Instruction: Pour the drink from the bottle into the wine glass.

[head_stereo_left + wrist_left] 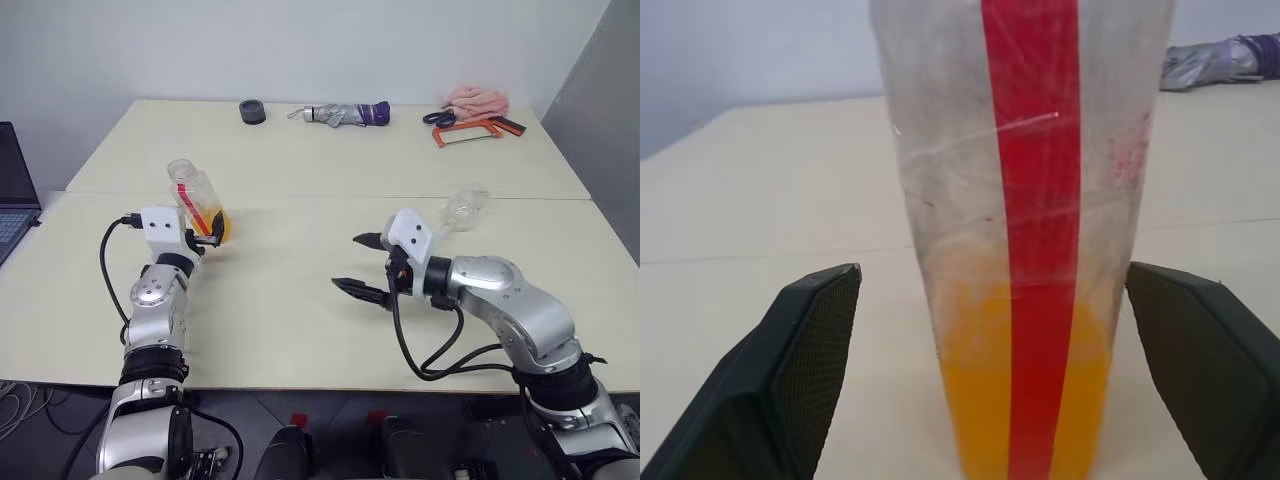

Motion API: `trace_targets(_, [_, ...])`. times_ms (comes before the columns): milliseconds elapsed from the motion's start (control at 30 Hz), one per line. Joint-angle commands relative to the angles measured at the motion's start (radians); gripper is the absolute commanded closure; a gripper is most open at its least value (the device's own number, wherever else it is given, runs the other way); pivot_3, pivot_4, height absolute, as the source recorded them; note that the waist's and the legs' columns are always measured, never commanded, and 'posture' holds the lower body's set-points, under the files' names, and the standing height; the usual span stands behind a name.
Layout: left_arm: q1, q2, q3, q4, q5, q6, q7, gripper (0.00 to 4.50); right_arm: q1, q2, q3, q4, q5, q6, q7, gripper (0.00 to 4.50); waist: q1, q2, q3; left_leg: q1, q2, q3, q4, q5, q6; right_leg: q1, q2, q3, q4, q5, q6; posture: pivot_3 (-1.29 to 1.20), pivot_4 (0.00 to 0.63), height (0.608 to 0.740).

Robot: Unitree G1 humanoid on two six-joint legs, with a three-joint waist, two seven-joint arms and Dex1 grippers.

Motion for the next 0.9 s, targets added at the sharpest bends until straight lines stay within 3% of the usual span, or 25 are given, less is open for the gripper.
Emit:
trace_targets(33, [0.025,-0.013,-0.002,-0.080,0.002,0.010,0.019,0.03,0.035,-0.030,-0.060,-0.073,0.021,0.010,-0.010,0.00,0.003,0.000,0.000,0.000,0.000,0.000,0.000,0.000,0.000,0.000,0.000,0.000,0.000,0.000,0.000,0.00,0.150,0.740])
trace_targets(333, [0.096,-0.048,-0.003,-0.190,-0.030,0.082,-0.006,0.03,0.116,-0.093,-0.096,-0.152,0.031,0.024,-0.021,0.00,0.006,0.000,0.000,0.001,0.001,0.001,0.000,0.000,0.001,0.001,0.001,0.000,0.000,0.000,0.000,0.00,0.150,0.740])
trace_targets(600, [0.266,-0.066,0.011,-0.432,-0.102,0.163,-0.039,0.03,0.161,-0.065,-0.221,-0.212,0.136,0.130,-0.092,0.00,0.009,-0.001,0.000,0.002,0.001,0.000,0.000,0.000,0.001,0.003,0.000,0.000,-0.001,0.000,0.000,0.00,0.150,0.740])
trace_targets(767, [0.361,-0.050,-0.020,-0.575,-0.111,0.205,-0.094,0.03,0.184,-0.036,-0.366,-0.216,0.247,0.204,-0.145,0.00,0.014,-0.001,-0.001,0.003,0.001,0.001,-0.001,0.000,0.001,0.003,0.000,0.000,-0.001,0.000,0.000,0.00,0.150,0.740])
trace_targets(900, [0.377,-0.006,-0.098,-0.676,-0.161,0.263,-0.255,0.03,0.137,0.025,-0.597,-0.101,0.420,0.407,-0.260,0.00,0.016,-0.001,-0.001,0.003,0.000,0.001,-0.001,0.000,0.001,0.005,0.000,0.001,-0.001,0.000,0.000,0.00,0.150,0.740])
